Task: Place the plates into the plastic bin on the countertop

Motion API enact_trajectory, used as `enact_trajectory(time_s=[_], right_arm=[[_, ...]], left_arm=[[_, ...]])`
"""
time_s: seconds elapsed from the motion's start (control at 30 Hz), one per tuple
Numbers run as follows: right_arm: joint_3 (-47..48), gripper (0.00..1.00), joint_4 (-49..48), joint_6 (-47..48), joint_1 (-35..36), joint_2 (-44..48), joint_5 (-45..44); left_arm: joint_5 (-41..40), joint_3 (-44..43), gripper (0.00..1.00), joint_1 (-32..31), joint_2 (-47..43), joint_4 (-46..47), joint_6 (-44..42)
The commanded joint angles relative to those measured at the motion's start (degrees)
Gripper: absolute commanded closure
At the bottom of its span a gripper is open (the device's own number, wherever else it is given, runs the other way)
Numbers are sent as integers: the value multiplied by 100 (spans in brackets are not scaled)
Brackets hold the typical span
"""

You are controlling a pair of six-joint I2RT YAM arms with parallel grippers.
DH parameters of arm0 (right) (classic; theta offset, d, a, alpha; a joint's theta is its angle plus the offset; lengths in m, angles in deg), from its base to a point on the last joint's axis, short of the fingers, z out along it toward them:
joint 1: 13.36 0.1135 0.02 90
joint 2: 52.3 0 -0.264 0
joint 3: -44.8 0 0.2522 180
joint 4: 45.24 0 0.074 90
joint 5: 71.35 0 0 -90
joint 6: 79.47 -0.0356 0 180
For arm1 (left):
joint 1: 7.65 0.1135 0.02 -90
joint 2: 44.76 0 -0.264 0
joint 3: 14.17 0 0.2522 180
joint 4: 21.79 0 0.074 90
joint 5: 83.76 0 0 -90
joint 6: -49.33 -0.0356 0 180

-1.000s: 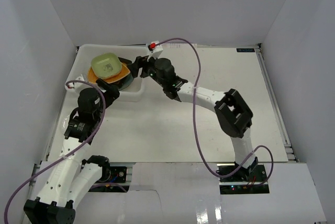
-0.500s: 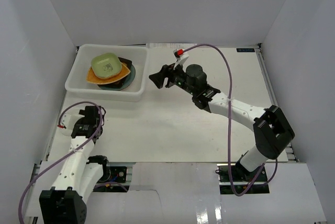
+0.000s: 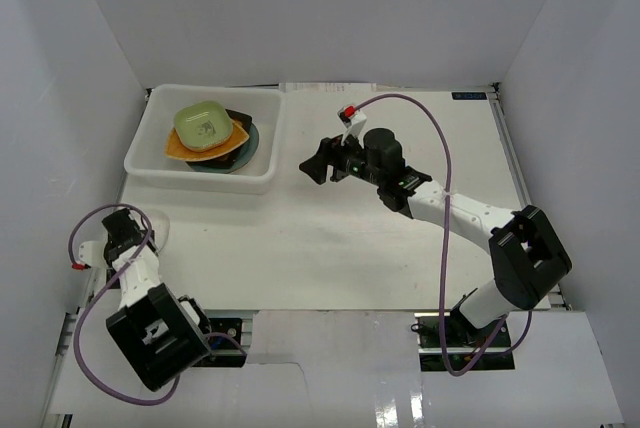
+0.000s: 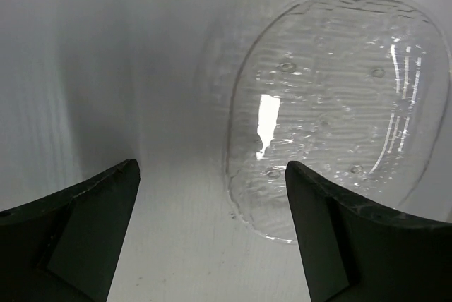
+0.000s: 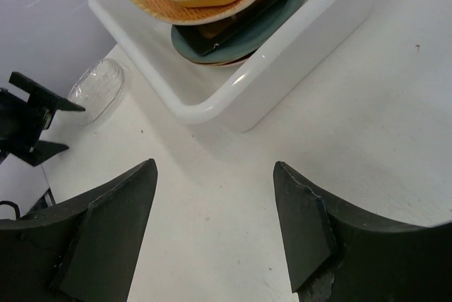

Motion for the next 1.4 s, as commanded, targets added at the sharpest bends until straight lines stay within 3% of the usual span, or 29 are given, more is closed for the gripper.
enact_trajectory(time_s=[0.0, 0.07, 0.1, 0.2, 0.23, 0.27, 0.3, 0.47, 0.6, 0.63, 0.9, 1.03, 1.07, 1.23, 1.37], right_arm=[[-39, 28, 9, 68, -25, 208, 169], [-39, 28, 27, 68, -25, 199, 205], [-47, 29, 36, 60, -17, 199, 187], [-100, 29, -43, -19, -8, 155, 205], [-92, 30, -35, -37, -17, 103, 205], [-39, 30, 0, -28, -17, 76, 205], [-21, 30, 27, -20, -17, 50, 187], [355, 29, 298, 77, -34, -152, 117], [559, 29, 501, 104, -157, -249, 82], [550, 29, 501, 77, -209, -241, 99], [348, 29, 633, 16, -711, -12, 108], [269, 29, 633, -81, -851, -12, 82], [260, 29, 633, -90, -869, -4, 38], [41, 29, 625, -2, -895, 137, -164], [-144, 30, 616, 42, -939, 242, -235]], left_arm=[[773, -21, 6, 175, 383, 720, -405], [836, -82, 14, 211, 549, 818, -458], [836, -91, 34, 220, 594, 871, -493], [879, -100, 70, 220, 647, 880, -537], [897, -83, 89, 229, 630, 880, -564], [897, -91, 98, 220, 577, 837, -599], [950, -91, 100, 229, 446, 810, -634], [1371, 84, 100, 220, -353, 530, -678], [1969, 216, 100, 220, -1922, 117, -845], [2022, 199, 100, -50, -2146, -137, -802], [2954, -1660, 100, -658, -2429, -403, -968], [4182, -2163, 100, -957, -1755, 754, -1135], [4306, -2305, 100, -1071, -1213, 853, -1205], [3614, -3481, 100, -2011, 416, 950, -1706], [3420, -4131, 100, -2118, 1480, 1109, -1847]])
